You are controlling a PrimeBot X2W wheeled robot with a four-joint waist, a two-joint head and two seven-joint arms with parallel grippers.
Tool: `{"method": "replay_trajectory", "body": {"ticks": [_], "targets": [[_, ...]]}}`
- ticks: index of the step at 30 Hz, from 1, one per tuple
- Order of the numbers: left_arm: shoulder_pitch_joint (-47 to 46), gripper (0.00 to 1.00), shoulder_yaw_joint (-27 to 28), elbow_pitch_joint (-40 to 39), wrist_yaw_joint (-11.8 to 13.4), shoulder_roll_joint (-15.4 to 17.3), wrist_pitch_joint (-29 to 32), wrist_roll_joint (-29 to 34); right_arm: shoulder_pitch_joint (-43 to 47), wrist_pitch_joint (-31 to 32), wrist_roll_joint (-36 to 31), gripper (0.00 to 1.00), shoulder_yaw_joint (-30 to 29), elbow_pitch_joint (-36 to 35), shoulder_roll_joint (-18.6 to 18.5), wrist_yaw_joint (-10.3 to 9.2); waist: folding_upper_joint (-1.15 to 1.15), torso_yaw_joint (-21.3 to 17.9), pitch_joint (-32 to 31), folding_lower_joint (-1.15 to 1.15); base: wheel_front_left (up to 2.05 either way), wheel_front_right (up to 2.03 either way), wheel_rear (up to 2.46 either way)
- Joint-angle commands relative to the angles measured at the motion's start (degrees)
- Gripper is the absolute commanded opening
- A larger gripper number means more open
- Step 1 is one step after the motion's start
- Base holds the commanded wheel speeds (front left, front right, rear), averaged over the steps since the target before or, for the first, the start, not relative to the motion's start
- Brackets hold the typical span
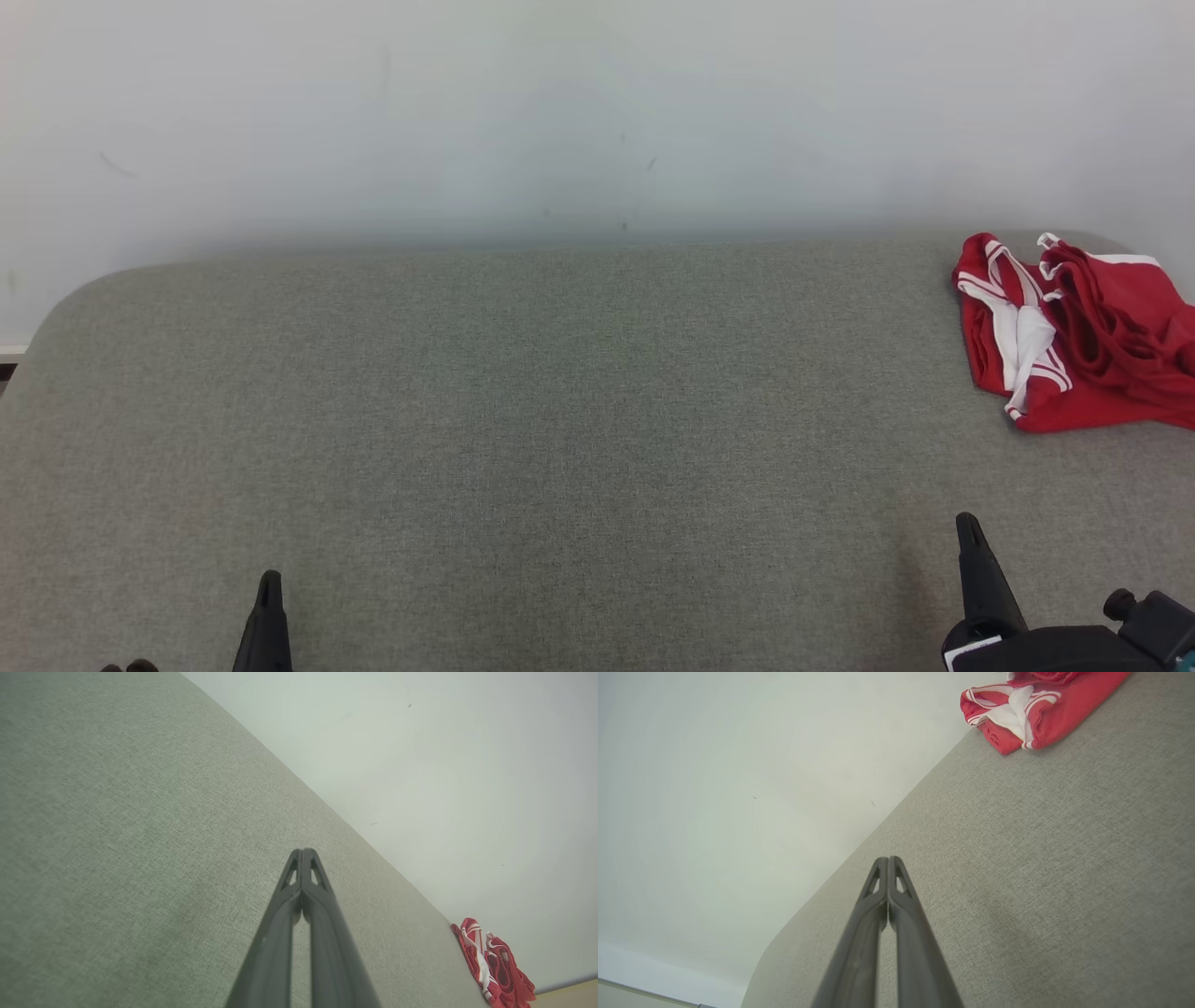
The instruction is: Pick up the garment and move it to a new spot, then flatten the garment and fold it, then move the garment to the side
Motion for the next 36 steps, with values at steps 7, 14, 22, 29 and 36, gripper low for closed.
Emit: {"method": "replay_trajectory", "body": {"ticks": [7,14,22,29,36], "targets": [[-2.1,0.0,0.47,-0.28,-0.07,0.09,1.43,-6.0,-1.84,1.2,5.63,0.0,-0.74,-0.36,-0.34,-0.05,0.0,0.01,0.05,0.0,0.0,0.0,0.0],[-2.88,0.0,0.76,-0.01,-0.08,0.06,2.72,-10.8,-2.32,2.24,10.02,0.0,-1.23,-0.03,-0.29,-0.06,0.0,0.02,0.11,0.0,0.0,0.0,0.0],[-3.54,0.0,1.07,0.27,-0.08,0.02,3.99,-15.91,-3.12,3.44,14.79,0.0,-1.79,0.3,-0.22,-0.07,0.0,0.03,0.18,0.0,0.0,0.0,0.0],[-4.09,0.0,1.34,0.5,-0.09,-0.02,5.11,-19.92,-3.53,4.42,18.65,0.0,-2.25,0.6,-0.13,-0.08,0.0,0.03,0.23,0.0,0.0,0.0,0.0],[-4.64,0.0,1.57,0.71,-0.1,-0.05,6.16,-23.85,-4.14,5.31,22.28,0.0,-2.71,0.84,-0.04,-0.08,0.0,0.04,0.29,0.0,0.0,0.0,0.0]]}}
